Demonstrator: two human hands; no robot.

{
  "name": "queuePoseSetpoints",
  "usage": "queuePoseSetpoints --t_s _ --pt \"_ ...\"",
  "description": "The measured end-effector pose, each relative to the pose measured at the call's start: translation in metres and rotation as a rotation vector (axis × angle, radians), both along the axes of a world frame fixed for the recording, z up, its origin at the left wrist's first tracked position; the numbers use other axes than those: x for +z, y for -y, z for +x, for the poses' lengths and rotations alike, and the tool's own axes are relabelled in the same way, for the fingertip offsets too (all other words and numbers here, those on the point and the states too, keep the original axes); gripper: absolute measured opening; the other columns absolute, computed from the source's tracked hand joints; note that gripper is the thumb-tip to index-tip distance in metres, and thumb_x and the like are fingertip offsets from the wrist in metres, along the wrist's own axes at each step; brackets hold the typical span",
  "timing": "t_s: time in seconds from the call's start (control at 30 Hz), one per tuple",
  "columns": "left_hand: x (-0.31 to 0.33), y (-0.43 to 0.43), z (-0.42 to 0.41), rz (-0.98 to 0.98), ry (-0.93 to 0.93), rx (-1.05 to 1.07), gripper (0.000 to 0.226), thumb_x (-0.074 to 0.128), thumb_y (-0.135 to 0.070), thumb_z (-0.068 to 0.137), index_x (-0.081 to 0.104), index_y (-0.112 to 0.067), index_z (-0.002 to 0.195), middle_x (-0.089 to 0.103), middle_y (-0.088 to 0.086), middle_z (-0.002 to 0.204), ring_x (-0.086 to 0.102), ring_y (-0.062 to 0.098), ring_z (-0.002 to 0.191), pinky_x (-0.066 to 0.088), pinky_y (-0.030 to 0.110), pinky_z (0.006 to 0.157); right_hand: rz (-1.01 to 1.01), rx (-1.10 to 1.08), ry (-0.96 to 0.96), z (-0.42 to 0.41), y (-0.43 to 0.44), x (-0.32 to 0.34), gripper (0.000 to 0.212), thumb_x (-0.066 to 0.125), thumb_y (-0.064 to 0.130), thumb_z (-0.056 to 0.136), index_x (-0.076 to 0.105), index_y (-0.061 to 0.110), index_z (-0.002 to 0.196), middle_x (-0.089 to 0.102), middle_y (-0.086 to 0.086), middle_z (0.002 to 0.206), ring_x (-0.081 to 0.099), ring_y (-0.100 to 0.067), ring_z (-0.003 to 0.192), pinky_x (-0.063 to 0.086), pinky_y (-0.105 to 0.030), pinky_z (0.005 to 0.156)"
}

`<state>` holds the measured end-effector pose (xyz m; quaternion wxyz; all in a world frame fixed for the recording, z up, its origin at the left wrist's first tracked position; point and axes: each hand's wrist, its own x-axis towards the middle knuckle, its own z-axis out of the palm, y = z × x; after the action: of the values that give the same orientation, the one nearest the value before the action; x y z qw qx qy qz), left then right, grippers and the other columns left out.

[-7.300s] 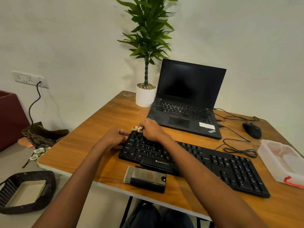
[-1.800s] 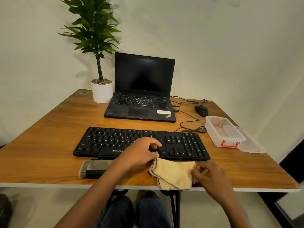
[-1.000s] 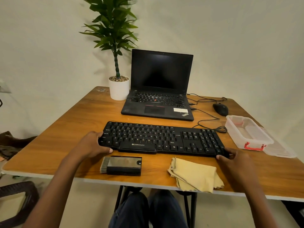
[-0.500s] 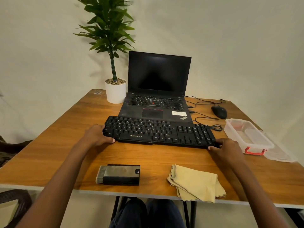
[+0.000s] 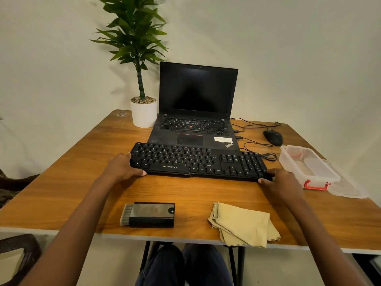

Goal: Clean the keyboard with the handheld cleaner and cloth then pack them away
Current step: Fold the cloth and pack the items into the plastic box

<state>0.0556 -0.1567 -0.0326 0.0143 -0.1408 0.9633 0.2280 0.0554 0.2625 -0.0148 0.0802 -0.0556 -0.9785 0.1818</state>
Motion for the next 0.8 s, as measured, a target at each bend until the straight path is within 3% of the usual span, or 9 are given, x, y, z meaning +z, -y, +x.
queuePoseSetpoints --t_s 0.1,0.2,0.23,0.33,0.5,0.6,0.67,0.73,0.8 --pt "0.014 -0.021 0.016 -0.093 -0.009 0.076 0.078 0.066 -0.052 0.078 0.032 -0.019 0.141 0.036 0.014 0.142 0.032 0.035 0.129 0.03 0.049 0.104 0.003 -0.013 -0.079 0.011 0.002 0.004 0.049 0.067 0.028 0.082 0.052 0.012 0.126 0.05 -0.011 0.13 0.053 -0.025 0.112 0.049 -0.036 0.088" --pt "0.042 -0.063 0.038 -0.213 -0.142 0.009 0.076 0.055 -0.053 0.085 0.02 -0.029 0.148 0.029 0.007 0.149 0.023 0.032 0.136 0.018 0.049 0.109 -0.133 0.117 -0.063 0.032 0.0 0.017 0.017 0.068 0.019 0.082 0.064 0.015 0.099 0.062 -0.006 0.106 0.057 -0.013 0.088 0.047 -0.022 0.074" --pt "0.052 -0.081 0.047 -0.205 -0.176 -0.062 0.07 0.053 -0.052 0.087 0.022 -0.032 0.146 0.03 0.005 0.15 0.023 0.029 0.137 0.015 0.049 0.111 -0.171 0.2 0.002 0.041 -0.001 0.021 0.006 0.067 0.017 0.082 0.064 0.02 0.087 0.064 0.0 0.094 0.056 -0.009 0.082 0.044 -0.018 0.068" --pt "0.069 -0.137 0.07 -0.059 -0.143 -0.363 0.051 0.051 -0.047 0.09 0.036 -0.038 0.138 0.034 -0.005 0.148 0.027 0.02 0.137 0.008 0.043 0.113 -0.186 0.391 0.17 0.064 -0.003 0.028 0.015 0.064 0.016 0.084 0.063 0.029 0.077 0.061 0.017 0.08 0.057 -0.003 0.079 0.041 -0.008 0.061" --pt "0.055 -0.195 0.094 -0.15 0.014 -0.847 0.044 0.067 -0.045 0.078 0.054 -0.039 0.121 0.042 -0.013 0.136 0.028 0.011 0.13 0.005 0.039 0.109 -0.225 0.434 0.157 0.088 -0.012 0.023 0.021 0.063 0.01 0.084 0.061 0.028 0.073 0.062 0.011 0.085 0.057 -0.005 0.082 0.046 -0.014 0.067" --pt "0.038 -0.206 0.101 -0.203 -0.057 -0.844 0.035 0.068 -0.04 0.079 0.059 -0.036 0.112 0.044 -0.013 0.13 0.031 0.01 0.123 0.013 0.035 0.104 -0.277 0.547 0.21 0.103 -0.019 0.017 0.014 0.072 0.025 0.077 0.062 0.032 0.083 0.054 0.016 0.1 0.049 -0.002 0.098 0.046 -0.017 0.078" --pt "0.031 -0.207 0.103 -0.174 -0.108 -0.796 0.029 0.067 -0.036 0.08 0.06 -0.036 0.108 0.045 -0.014 0.127 0.034 0.009 0.119 0.021 0.031 0.098 -0.166 0.642 0.272 0.112 -0.019 0.004 0.027 0.075 0.039 0.071 0.058 0.04 0.091 0.041 0.024 0.109 0.037 0.003 0.107 0.042 -0.016 0.083" --pt "0.029 -0.206 0.103 -0.169 -0.136 -0.765 0.026 0.067 -0.036 0.081 0.06 -0.036 0.107 0.046 -0.016 0.125 0.035 0.007 0.115 0.024 0.028 0.092 -0.131 0.664 0.203 0.117 -0.016 -0.007 0.024 0.073 0.048 0.069 0.059 0.046 0.089 0.036 0.028 0.107 0.034 0.003 0.106 0.044 -0.018 0.083" --pt "0.028 -0.205 0.103 -0.175 -0.159 -0.738 0.022 0.065 -0.038 0.082 0.061 -0.036 0.104 0.048 -0.018 0.121 0.036 0.004 0.109 0.024 0.025 0.087 -0.252 0.669 0.09 0.118 -0.013 -0.01 0.026 0.063 0.065 0.065 0.064 0.046 0.083 0.042 0.026 0.101 0.04 0.001 0.102 0.044 -0.021 0.078"
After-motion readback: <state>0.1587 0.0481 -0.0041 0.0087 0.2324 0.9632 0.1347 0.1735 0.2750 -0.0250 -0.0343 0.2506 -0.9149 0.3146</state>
